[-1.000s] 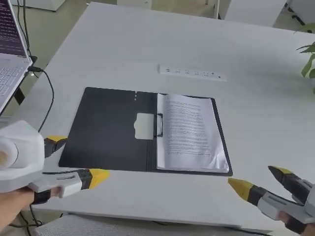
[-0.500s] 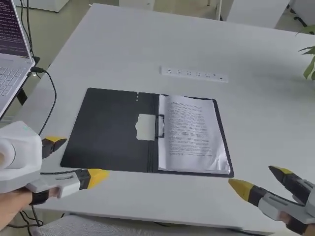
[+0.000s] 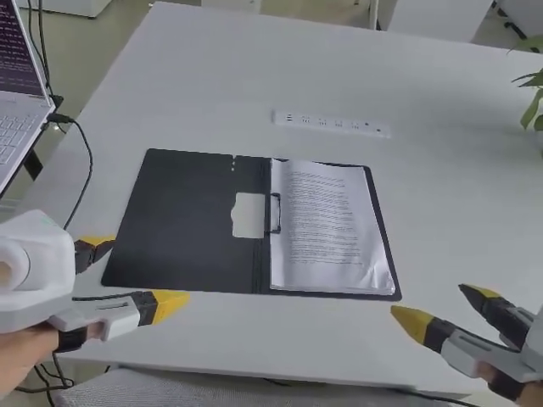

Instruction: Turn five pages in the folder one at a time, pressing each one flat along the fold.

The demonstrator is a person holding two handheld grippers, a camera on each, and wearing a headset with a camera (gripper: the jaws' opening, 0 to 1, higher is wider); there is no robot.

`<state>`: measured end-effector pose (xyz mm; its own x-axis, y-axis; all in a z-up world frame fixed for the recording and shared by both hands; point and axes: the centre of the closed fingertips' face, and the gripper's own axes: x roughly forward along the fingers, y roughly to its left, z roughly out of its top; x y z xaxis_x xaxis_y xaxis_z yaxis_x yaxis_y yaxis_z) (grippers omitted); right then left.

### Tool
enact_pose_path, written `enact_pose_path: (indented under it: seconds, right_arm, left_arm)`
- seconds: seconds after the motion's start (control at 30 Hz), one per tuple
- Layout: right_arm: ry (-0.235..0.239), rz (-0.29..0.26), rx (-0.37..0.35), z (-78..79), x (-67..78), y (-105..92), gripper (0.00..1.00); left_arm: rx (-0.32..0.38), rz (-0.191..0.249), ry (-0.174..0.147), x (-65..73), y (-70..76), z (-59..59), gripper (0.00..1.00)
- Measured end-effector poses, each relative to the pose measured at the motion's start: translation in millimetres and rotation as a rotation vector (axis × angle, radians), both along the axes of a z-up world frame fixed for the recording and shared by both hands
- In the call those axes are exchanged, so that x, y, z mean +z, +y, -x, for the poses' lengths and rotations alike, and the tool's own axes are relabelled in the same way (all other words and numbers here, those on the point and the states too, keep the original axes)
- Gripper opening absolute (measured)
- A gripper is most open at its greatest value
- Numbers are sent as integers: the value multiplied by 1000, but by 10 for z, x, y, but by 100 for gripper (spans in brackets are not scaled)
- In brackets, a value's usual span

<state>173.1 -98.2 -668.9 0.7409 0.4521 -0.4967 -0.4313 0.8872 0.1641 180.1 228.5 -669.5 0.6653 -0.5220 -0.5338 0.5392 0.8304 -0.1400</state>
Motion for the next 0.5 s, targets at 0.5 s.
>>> enact_pose_path:
  seconds: [0.5]
  right_arm:
    - [11, -17, -1, 6, -55, 33, 73]
  left_arm:
    - [-25, 2, 20, -138, -172, -95, 76]
